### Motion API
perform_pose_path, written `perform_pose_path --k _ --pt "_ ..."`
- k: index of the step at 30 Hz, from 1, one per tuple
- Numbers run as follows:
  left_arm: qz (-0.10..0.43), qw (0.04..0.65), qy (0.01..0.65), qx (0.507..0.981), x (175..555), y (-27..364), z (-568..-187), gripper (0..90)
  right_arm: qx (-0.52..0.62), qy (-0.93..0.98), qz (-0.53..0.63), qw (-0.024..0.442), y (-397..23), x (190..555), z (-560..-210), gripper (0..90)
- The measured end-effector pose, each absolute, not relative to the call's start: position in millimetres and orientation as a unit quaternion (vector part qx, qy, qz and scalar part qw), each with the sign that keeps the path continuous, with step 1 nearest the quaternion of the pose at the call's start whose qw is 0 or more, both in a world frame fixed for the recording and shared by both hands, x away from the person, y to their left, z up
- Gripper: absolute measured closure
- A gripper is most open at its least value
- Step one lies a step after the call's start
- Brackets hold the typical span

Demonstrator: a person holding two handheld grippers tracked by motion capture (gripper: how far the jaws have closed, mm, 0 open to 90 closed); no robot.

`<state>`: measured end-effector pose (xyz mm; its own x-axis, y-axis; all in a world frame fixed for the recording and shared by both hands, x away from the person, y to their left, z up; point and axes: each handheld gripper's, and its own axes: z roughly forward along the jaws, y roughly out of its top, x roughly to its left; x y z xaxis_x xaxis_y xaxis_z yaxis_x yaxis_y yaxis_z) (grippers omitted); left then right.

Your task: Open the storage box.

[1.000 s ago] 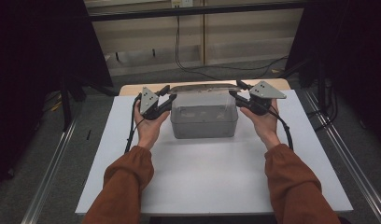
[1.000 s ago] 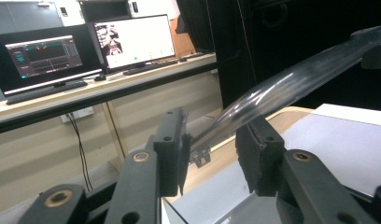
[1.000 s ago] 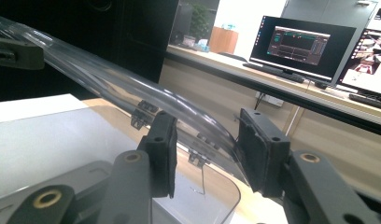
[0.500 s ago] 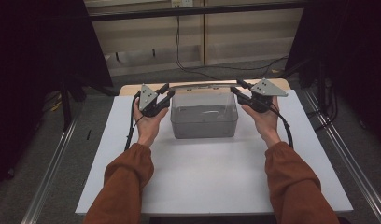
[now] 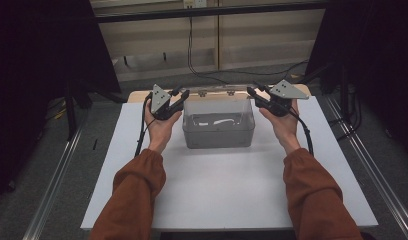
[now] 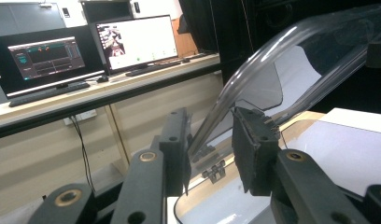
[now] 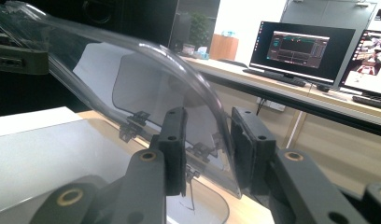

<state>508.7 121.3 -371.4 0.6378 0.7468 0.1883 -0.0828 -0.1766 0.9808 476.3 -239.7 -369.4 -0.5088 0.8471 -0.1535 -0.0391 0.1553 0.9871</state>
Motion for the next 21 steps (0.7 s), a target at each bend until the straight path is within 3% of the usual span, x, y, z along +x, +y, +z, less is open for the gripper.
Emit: perform_pose_path --k 21 --pt "0.351 0.597 0.246 0.678 527.0 120.4 -366.5 70.8 0.316 0.645 0.582 0.381 -243.9 499.6 -366.3 72.2"
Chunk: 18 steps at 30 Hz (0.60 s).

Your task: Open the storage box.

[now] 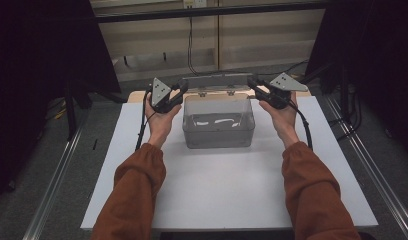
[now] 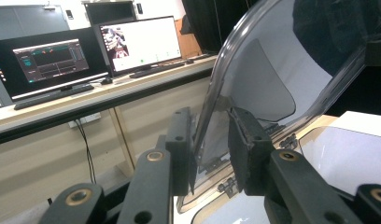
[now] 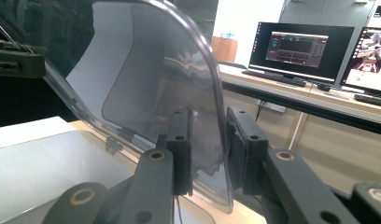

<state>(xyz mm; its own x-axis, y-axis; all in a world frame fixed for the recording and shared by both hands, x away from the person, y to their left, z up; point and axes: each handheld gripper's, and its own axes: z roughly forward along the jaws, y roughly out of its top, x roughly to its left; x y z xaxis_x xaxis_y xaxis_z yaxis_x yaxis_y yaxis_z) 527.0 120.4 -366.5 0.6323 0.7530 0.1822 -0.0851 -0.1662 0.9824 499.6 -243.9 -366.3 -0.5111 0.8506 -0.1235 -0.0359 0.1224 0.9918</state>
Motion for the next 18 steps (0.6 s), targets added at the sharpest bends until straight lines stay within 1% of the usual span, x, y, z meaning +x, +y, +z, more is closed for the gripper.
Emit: perform_pose_path --k 12,18 --pt "0.356 0.586 0.249 0.684 536.7 117.9 -368.1 71.1 0.323 0.642 0.584 0.376 -245.7 510.5 -373.9 74.1" --pt "0.351 0.592 0.254 0.680 542.0 118.6 -369.4 71.4 0.326 0.640 0.588 0.373 -245.6 517.5 -374.3 74.1"
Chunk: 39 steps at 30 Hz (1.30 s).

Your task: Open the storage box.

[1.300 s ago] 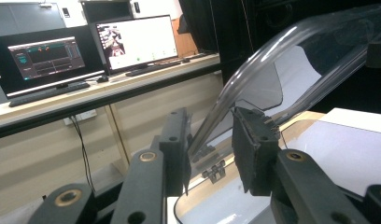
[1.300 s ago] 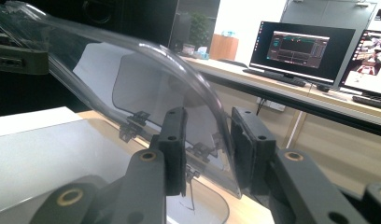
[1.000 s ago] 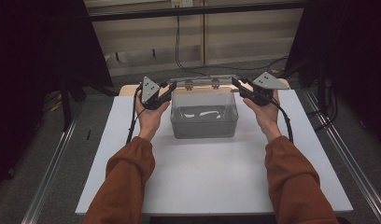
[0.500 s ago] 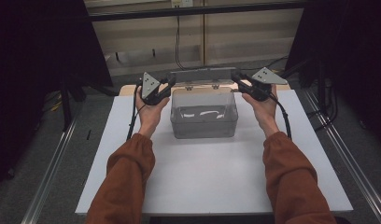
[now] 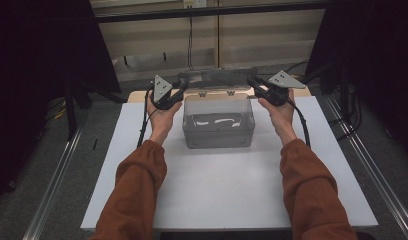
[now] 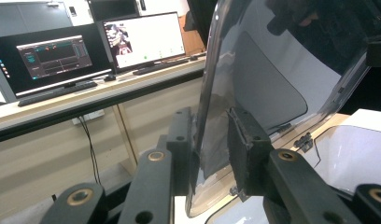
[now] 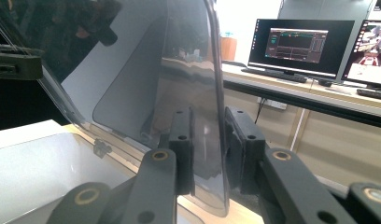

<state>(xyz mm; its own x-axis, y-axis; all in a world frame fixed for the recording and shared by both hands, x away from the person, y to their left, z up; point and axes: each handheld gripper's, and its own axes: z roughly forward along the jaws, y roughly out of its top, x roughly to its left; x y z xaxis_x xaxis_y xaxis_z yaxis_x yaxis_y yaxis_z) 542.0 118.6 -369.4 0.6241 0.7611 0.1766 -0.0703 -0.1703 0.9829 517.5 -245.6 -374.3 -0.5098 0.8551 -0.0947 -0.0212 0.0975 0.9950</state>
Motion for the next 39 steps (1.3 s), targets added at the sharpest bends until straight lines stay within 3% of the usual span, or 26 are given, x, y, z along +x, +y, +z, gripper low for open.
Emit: perform_pose_path --k 39 --pt "0.311 0.583 0.302 0.687 578.6 113.6 -387.8 71.2 0.365 0.656 0.570 0.334 -247.9 553.6 -409.5 75.9"
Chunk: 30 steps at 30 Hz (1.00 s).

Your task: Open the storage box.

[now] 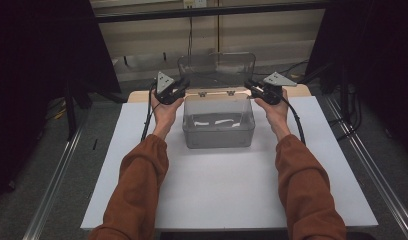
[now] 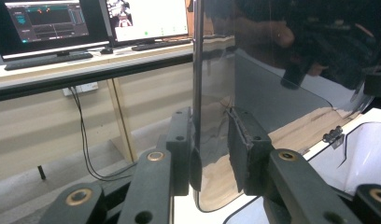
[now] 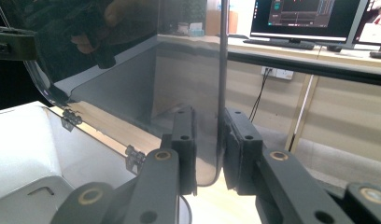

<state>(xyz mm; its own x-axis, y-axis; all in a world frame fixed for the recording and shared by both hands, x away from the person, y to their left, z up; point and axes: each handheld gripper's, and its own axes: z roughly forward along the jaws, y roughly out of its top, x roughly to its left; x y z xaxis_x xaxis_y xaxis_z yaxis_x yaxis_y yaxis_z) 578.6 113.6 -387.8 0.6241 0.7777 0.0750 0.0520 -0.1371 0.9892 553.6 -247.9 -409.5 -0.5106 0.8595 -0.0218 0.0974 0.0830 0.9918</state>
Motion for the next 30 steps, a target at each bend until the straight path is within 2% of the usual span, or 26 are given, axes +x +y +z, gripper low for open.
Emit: perform_pose_path --k 12,30 --pt "0.297 0.557 0.318 0.707 589.9 113.3 -399.7 71.2 0.378 0.656 0.571 0.317 -247.8 563.8 -416.3 76.8" --pt "0.237 0.568 0.368 0.697 600.0 112.0 -409.7 70.1 0.403 0.646 0.587 0.274 -252.4 571.7 -417.0 77.9"
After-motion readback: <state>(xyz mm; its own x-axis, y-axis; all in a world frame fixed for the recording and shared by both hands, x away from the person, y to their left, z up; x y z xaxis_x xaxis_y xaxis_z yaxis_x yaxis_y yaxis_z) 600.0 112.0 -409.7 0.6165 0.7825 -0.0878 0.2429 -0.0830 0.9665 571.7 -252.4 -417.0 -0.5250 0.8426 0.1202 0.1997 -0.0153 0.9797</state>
